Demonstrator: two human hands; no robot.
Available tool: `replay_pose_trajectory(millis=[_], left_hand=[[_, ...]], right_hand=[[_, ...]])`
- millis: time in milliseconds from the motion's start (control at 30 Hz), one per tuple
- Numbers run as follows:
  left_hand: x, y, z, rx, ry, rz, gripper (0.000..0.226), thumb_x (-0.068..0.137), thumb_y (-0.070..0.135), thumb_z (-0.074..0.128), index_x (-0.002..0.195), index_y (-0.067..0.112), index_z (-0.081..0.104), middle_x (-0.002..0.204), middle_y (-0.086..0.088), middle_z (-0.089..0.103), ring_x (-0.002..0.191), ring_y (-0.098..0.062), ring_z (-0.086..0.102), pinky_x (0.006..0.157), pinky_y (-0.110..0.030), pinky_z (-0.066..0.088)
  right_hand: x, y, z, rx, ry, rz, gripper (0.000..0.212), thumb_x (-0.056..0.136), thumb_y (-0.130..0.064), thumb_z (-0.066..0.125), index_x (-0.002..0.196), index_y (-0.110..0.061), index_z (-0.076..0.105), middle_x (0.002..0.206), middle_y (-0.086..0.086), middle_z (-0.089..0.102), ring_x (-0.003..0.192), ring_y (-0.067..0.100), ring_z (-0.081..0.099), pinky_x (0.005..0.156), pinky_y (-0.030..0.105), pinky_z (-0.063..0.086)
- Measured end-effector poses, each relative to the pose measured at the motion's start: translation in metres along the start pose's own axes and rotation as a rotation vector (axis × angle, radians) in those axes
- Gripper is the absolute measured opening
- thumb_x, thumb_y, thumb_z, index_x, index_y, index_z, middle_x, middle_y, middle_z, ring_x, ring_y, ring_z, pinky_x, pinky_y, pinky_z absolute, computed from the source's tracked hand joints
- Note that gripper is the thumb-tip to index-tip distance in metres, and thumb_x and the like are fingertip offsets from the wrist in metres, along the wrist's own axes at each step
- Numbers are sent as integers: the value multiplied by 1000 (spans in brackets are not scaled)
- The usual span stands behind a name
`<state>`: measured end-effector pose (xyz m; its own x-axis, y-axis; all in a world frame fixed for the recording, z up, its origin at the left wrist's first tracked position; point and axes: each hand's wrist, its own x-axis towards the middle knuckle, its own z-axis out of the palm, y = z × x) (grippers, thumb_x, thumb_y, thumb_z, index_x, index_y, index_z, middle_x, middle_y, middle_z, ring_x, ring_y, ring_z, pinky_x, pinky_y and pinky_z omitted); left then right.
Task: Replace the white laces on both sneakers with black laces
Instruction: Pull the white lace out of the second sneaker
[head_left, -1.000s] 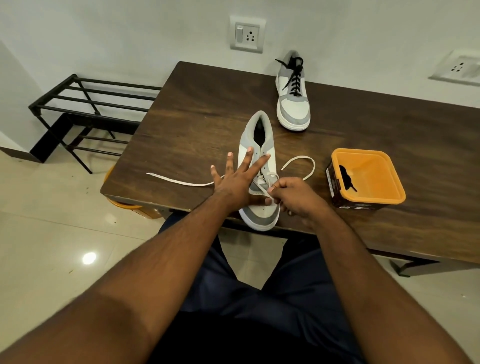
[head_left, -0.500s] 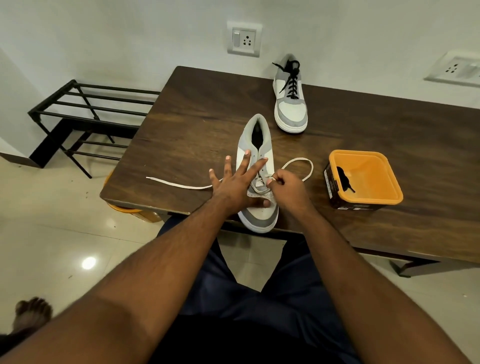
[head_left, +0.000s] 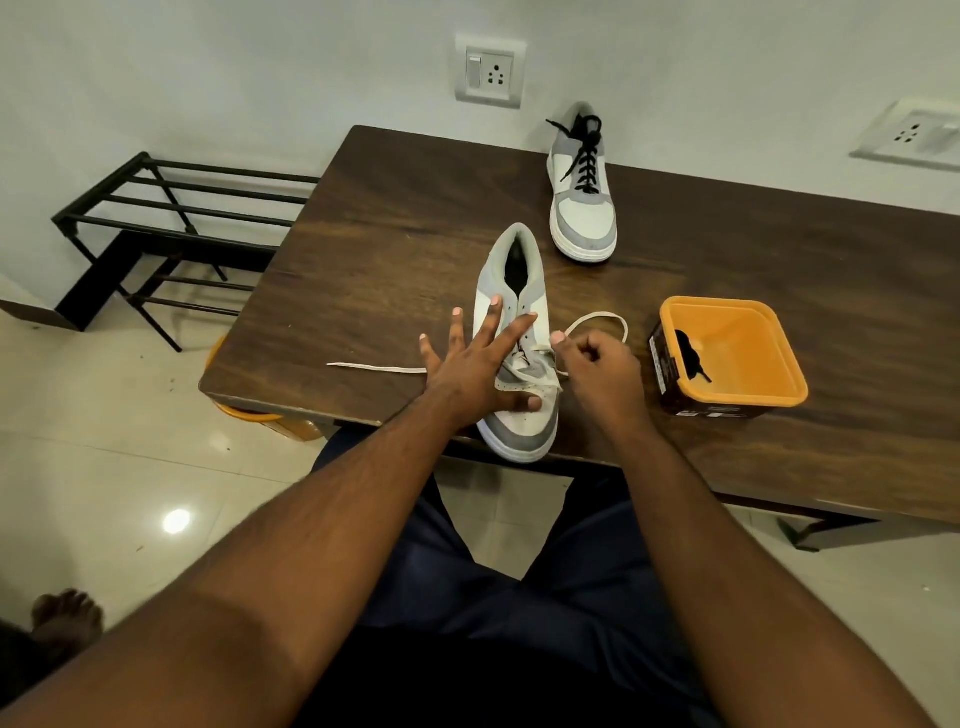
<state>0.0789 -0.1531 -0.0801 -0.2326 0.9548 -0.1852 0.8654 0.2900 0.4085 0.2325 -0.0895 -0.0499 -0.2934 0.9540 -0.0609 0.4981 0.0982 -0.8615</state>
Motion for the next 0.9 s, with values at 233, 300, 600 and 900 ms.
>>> replay_pose_trajectory(millis=[233, 300, 600, 900], left_hand=[[-1, 1, 0, 18, 0, -5, 107, 70, 75, 66, 146, 59, -7, 161, 14, -24, 147, -39, -20, 106, -75, -5], [-1, 0, -1, 25, 1, -6, 104, 73, 71, 66, 146, 58, -7, 160, 14, -25, 147, -39, -20, 106, -76, -4], [-2, -2, 0, -16, 13, 8, 104, 72, 75, 64, 146, 59, -7, 161, 14, -23, 146, -38, -24, 105, -75, -8], [-2, -1, 1, -5, 3, 0, 104, 71, 74, 65, 145, 60, -7, 161, 14, -24, 146, -38, -24, 105, -75, -7]], right_hand=[[17, -9, 14, -289, -226, -17, 15, 86, -22, 69, 74, -14, 62, 72, -1, 64, 65, 18, 64, 60, 32, 52], [14, -9, 10, -296, -199, -35, 13, 87, -18, 67, 74, -12, 65, 72, -1, 63, 69, 17, 60, 66, 32, 49], [-2, 14, -34, 470, 168, 155, 13, 93, -13, 62, 81, -19, 61, 73, -2, 55, 66, 6, 48, 60, 20, 43], [16, 7, 2, -459, -91, -176, 12, 87, -33, 67, 96, -27, 71, 114, -3, 58, 110, 19, 50, 93, 39, 41]])
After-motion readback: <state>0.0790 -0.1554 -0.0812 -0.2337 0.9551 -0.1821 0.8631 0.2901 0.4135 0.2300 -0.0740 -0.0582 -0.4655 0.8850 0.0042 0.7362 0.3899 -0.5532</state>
